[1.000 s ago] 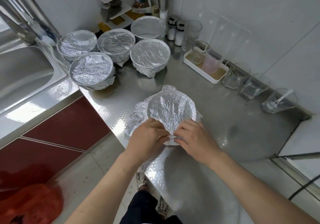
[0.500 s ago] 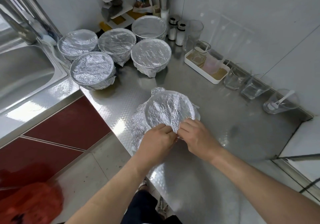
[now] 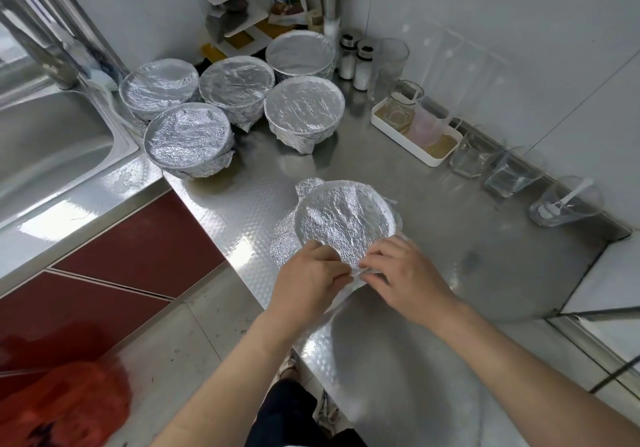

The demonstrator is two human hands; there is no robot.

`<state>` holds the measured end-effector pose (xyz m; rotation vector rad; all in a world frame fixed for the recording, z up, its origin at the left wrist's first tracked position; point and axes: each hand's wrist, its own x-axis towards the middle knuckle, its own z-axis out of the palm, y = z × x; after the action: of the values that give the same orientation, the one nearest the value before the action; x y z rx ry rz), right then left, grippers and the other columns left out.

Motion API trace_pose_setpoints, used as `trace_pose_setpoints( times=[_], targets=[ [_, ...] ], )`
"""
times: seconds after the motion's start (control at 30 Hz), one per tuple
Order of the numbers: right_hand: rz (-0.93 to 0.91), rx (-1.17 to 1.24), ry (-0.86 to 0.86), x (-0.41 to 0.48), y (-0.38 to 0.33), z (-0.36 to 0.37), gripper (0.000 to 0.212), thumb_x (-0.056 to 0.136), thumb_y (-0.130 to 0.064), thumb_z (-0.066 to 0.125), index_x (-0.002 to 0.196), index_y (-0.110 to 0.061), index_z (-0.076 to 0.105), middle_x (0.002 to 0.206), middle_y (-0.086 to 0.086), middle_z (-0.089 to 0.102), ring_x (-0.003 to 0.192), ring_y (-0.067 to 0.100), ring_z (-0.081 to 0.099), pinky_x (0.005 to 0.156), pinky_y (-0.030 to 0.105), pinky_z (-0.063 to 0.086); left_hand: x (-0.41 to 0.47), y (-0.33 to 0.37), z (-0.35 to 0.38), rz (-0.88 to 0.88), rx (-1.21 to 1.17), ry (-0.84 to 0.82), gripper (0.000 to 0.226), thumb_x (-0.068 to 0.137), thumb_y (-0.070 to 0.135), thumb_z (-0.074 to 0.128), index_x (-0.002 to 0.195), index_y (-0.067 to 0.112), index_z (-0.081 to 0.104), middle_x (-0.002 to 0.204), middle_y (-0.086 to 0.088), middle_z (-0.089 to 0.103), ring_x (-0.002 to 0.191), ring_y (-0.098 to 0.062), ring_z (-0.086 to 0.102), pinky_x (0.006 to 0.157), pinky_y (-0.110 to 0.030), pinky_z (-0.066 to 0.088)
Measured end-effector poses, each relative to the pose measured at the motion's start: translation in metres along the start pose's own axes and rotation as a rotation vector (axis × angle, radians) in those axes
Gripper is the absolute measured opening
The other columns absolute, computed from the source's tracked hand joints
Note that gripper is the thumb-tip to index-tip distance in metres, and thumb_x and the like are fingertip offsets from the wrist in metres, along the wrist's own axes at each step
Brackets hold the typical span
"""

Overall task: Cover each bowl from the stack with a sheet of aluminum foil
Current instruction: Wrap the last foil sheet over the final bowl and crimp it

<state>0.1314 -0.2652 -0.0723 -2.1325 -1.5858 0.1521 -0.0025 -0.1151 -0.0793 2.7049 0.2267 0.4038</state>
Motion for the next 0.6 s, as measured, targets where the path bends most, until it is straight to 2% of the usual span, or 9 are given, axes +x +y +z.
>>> trace_pose_setpoints(
  times=[0.13, 0.2, 0.3, 0.43, 0.6],
  targets=[
    [-0.054, -0.106, 0.007, 0.002, -0.005, 0.009, 0.018, 0.086, -0.032, 0.055, 0.08, -0.018, 0.067, 0.084, -0.005, 0.059, 0.081, 0.019, 0.052, 0.069, 0.033, 0.045, 0.003, -0.003, 0.005, 0.037, 0.012, 0.016, 0.037, 0.089, 0.047, 0.049, 0.078, 0.024, 0.075, 0.075, 0.009, 0.064, 0.073, -0.017, 0.055, 0.057, -0.03, 0.05],
    [-0.083, -0.135, 0.01, 0.003, -0.006, 0.011, 0.02, 0.087, -0.03, 0.053, 0.079, -0.017, 0.066, 0.082, -0.004, 0.058, 0.079, 0.019, 0.051, 0.067, 0.033, 0.045, 0.003, -0.004, 0.008, 0.066, 0.044, 0.035, 0.04, 0.091, 0.048, 0.047, 0.077, 0.023, 0.075, 0.073, 0.008, 0.063, 0.07, -0.017, 0.055, 0.056, -0.029, 0.049],
    [-0.122, -0.163, 0.023, 0.005, -0.003, 0.011, 0.009, 0.084, -0.017, 0.064, 0.075, -0.015, 0.064, 0.078, -0.002, 0.057, 0.076, 0.02, 0.049, 0.065, 0.032, 0.042, 0.003, -0.001, 0.011, 0.099, 0.107, 0.052, 0.042, 0.095, 0.045, 0.044, 0.075, 0.02, 0.072, 0.07, 0.005, 0.059, 0.067, -0.018, 0.056, 0.054, -0.032, 0.049],
    [-0.159, -0.162, 0.033, 0.011, 0.005, 0.008, 0.022, 0.069, 0.002, 0.075, 0.068, -0.013, 0.059, 0.073, 0.0, 0.055, 0.073, 0.021, 0.047, 0.063, 0.03, 0.038, 0.005, 0.01, 0.016, 0.091, 0.172, 0.143, 0.036, 0.095, 0.034, 0.051, 0.067, 0.017, 0.065, 0.065, 0.002, 0.054, 0.061, -0.018, 0.051, 0.05, -0.031, 0.043],
    [-0.144, -0.133, 0.068, 0.01, 0.019, -0.004, 0.01, 0.075, -0.005, 0.074, 0.076, -0.012, 0.068, 0.082, -0.001, 0.064, 0.081, 0.023, 0.055, 0.067, 0.035, 0.049, 0.02, 0.028, 0.023, -0.005, 0.131, 0.16, 0.032, 0.091, 0.032, 0.051, 0.067, 0.018, 0.067, 0.062, 0.003, 0.054, 0.062, -0.019, 0.051, 0.058, -0.027, 0.039]
  ],
)
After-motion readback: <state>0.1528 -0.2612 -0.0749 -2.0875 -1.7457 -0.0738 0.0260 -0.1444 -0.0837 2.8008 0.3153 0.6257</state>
